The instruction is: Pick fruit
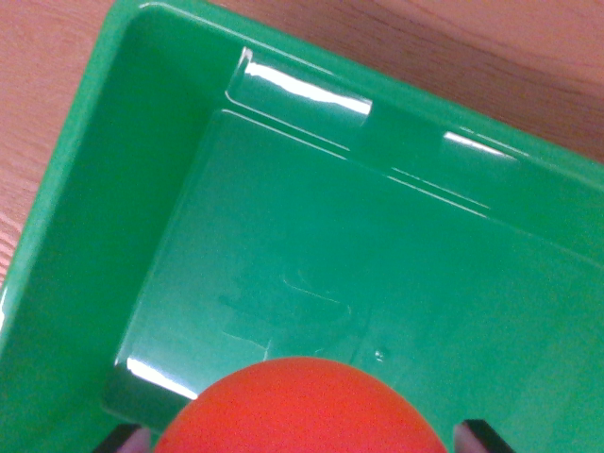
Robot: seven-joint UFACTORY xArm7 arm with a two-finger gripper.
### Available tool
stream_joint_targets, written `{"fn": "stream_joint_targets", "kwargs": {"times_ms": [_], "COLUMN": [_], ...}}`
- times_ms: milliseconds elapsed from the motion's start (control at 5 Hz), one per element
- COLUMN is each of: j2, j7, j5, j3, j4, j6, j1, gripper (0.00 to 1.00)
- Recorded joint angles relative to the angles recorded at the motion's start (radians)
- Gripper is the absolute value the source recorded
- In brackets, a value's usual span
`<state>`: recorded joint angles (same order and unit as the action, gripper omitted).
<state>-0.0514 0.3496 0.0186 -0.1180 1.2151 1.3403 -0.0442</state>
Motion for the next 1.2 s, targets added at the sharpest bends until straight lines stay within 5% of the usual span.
{"fn": "stream_joint_targets", "kwargs": {"times_ms": [1200], "j2": [-0.031], "j7": [0.003], "j5": [0.0042], "j3": [-0.001], "j4": [0.039], "j6": [0.070], "j1": [-0.0014], "gripper": [1.00]}}
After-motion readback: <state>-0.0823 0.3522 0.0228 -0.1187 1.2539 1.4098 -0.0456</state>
